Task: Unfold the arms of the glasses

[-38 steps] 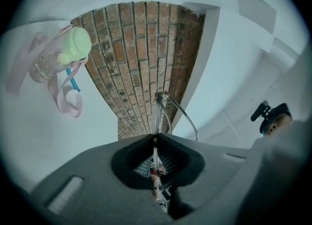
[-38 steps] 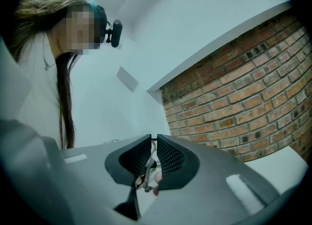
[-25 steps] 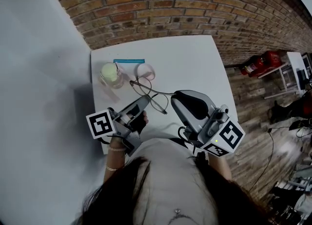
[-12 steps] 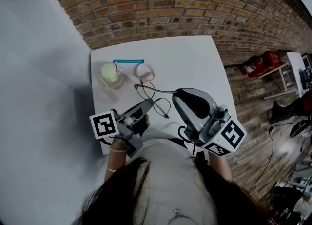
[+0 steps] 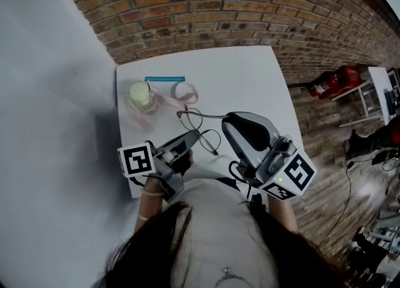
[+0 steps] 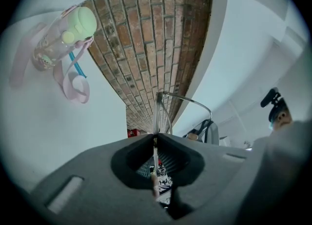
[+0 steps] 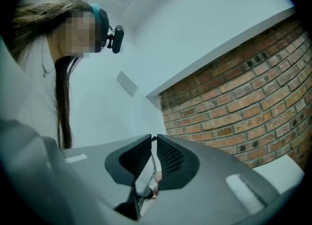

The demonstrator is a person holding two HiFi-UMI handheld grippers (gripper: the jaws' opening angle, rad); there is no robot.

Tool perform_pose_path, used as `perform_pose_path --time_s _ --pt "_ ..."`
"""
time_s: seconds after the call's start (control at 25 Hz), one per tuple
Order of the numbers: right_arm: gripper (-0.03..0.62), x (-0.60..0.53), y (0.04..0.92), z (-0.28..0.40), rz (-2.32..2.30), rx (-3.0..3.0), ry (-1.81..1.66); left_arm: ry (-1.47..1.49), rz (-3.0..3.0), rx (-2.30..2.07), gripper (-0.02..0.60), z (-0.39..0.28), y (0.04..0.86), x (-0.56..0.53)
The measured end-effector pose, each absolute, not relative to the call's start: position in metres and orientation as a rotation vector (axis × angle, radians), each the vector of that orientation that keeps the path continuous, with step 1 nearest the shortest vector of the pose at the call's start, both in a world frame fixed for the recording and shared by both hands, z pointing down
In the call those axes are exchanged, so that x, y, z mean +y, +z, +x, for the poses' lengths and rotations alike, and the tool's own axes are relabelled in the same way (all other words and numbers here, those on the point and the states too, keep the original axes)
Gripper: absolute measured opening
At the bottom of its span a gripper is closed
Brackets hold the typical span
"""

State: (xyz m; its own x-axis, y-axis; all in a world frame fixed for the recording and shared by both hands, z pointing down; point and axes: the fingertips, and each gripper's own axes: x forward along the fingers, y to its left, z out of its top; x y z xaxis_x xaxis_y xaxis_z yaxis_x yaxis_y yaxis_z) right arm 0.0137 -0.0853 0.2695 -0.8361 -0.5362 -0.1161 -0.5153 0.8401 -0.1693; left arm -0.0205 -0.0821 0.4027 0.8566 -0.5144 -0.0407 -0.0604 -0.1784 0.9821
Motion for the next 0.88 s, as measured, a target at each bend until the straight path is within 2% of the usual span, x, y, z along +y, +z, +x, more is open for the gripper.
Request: perform_pose_path --time_s 0.88 --pt "0.043 -0.088 0.266 0.023 -0.866 2.838 -0.188 -0.248 1.777 -0.433 0.021 -0.004 0.423 -0.067"
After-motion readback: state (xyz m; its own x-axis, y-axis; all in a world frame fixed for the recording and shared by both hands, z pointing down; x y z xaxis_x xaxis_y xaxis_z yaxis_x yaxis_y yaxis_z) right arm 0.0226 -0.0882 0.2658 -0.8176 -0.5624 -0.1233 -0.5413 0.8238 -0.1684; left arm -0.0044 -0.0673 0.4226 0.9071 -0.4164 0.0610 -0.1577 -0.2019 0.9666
